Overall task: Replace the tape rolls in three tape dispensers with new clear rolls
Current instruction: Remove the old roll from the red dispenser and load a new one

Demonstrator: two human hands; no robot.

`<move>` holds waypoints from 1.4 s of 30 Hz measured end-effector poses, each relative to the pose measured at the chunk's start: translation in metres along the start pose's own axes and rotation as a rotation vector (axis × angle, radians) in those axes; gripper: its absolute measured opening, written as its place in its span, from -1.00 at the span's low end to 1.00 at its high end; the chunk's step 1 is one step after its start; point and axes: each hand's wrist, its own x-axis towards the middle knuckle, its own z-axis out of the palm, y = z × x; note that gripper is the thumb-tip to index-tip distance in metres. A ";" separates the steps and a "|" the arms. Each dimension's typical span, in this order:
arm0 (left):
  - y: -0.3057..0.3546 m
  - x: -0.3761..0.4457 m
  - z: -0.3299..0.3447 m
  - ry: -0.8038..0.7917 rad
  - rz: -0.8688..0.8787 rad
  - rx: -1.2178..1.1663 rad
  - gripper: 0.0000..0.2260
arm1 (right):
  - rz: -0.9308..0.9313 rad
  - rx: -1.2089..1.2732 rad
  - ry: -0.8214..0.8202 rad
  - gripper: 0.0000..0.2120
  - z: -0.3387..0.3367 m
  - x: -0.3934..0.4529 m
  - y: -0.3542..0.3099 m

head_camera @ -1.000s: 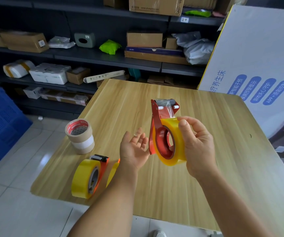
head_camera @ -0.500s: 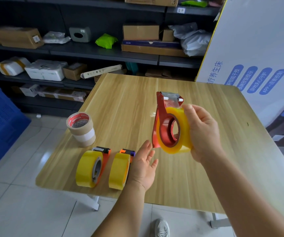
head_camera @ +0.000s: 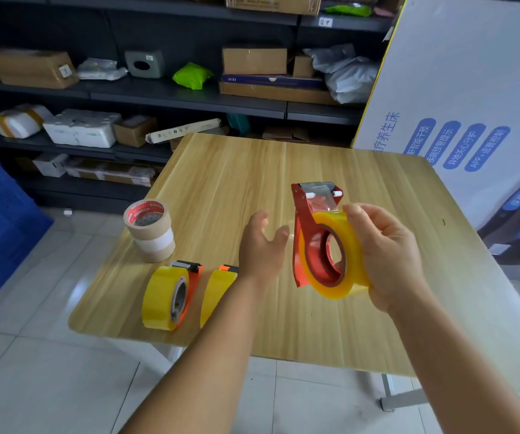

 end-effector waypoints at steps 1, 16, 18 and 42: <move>0.002 0.005 0.001 -0.015 -0.053 0.009 -0.57 | -0.003 0.002 -0.007 -0.87 -0.002 0.000 -0.001; 0.007 0.018 0.031 0.026 -0.086 0.127 -0.95 | 0.021 -0.013 -0.014 -0.87 -0.030 0.016 -0.012; 0.007 0.017 0.031 -0.009 -0.108 0.089 -0.92 | 0.024 -0.006 -0.015 -0.87 -0.030 0.018 -0.012; 0.006 0.027 0.016 -0.028 -0.179 -0.067 -0.80 | 0.045 -0.004 -0.051 -0.86 -0.008 0.024 -0.011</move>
